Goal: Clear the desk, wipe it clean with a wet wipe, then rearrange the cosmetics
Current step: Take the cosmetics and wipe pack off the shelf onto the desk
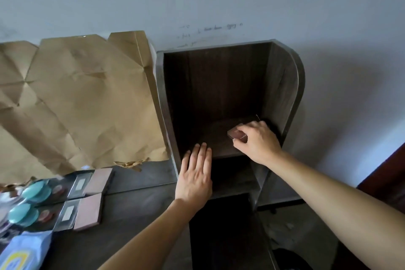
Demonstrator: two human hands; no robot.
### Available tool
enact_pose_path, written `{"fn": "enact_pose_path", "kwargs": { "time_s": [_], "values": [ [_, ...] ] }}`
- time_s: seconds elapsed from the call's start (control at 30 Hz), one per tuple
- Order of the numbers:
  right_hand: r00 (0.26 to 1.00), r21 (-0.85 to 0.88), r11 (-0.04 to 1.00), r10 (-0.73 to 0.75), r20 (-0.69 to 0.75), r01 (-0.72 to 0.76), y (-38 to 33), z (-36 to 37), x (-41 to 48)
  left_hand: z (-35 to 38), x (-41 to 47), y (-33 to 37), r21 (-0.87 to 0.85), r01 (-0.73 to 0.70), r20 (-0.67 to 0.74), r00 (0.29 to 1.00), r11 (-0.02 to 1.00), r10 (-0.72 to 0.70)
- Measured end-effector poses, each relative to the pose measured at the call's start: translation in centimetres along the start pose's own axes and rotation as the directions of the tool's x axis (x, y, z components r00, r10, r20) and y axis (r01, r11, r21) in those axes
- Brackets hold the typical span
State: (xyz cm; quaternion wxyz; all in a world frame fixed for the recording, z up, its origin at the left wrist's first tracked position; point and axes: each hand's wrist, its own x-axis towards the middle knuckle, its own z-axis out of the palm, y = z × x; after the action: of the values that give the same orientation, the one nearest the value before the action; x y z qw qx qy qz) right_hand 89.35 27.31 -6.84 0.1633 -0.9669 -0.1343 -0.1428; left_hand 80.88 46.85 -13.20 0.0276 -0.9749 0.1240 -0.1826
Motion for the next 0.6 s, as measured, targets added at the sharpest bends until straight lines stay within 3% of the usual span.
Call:
{"fn": "enact_pose_path", "kwargs": {
  "time_s": [0.1, 0.3, 0.5, 0.6],
  "values": [
    [1.000, 0.103, 0.994, -0.027, 0.000, 0.026, 0.4, -0.9, -1.6, -1.2, -0.8, 1.3, -0.015, 0.085, 0.017, 0.996, 0.996, -0.084],
    [0.975, 0.248, 0.944, -0.205, -0.082, 0.219, -0.2, -0.7, -6.7, -1.0, -8.1, 3.6, -0.138, 0.193, 0.033, 0.981, 0.971, -0.191],
    [0.912, 0.335, 0.872, -0.403, 0.080, 0.357, -4.9, 3.1, -11.6, 0.0, -18.2, 1.2, -0.062, 0.387, 0.201, 0.908, 0.920, -0.368],
    [0.866, 0.354, 0.857, -0.460, 0.196, 0.375, -8.3, 5.8, -13.1, -0.5, -22.3, -1.2, -0.013, 0.502, 0.207, 0.847, 0.865, -0.489]
  ]
}}
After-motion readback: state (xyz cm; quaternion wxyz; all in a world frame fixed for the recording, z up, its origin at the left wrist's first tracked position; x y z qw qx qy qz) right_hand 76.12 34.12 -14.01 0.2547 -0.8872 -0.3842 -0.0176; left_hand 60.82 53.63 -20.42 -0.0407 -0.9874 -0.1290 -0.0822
